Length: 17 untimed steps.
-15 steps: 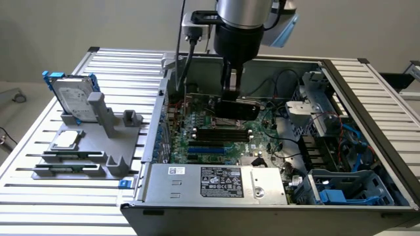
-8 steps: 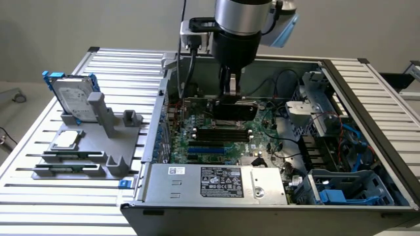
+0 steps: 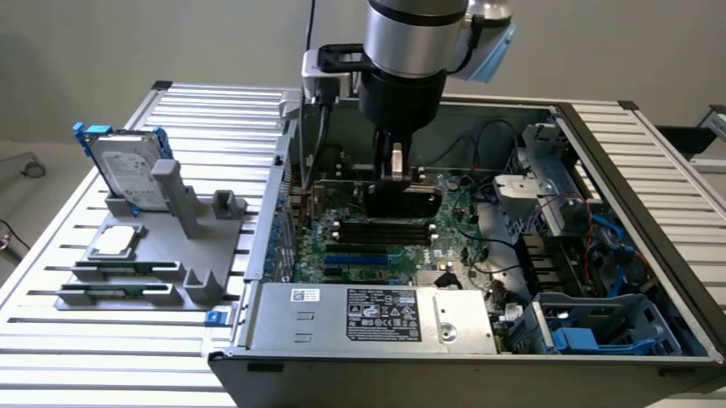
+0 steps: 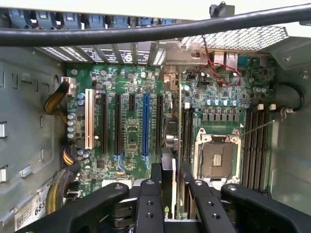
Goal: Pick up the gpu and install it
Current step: 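Insert the gpu into the slot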
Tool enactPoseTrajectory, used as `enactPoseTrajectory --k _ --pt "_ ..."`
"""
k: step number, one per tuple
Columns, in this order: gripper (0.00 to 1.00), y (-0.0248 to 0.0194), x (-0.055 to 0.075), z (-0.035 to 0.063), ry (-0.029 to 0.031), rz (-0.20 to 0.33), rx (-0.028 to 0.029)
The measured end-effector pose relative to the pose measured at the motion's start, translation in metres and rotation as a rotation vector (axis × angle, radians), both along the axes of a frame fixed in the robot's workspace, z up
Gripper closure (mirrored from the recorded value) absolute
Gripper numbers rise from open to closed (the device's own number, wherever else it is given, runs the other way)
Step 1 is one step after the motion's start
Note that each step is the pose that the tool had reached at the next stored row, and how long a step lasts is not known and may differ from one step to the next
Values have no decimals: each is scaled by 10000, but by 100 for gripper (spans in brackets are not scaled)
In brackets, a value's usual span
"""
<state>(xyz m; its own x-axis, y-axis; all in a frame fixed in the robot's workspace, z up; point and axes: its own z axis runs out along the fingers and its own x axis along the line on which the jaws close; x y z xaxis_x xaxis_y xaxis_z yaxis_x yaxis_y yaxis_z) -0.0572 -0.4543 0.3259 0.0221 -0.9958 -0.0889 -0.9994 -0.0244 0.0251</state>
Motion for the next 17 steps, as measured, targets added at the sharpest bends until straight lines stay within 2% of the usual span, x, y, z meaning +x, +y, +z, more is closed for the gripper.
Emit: enactPoseTrajectory --k 7,17 --pt "74 -110 -51 -47 -8 4 0" --pt "74 -165 -79 -109 -8 4 -4"
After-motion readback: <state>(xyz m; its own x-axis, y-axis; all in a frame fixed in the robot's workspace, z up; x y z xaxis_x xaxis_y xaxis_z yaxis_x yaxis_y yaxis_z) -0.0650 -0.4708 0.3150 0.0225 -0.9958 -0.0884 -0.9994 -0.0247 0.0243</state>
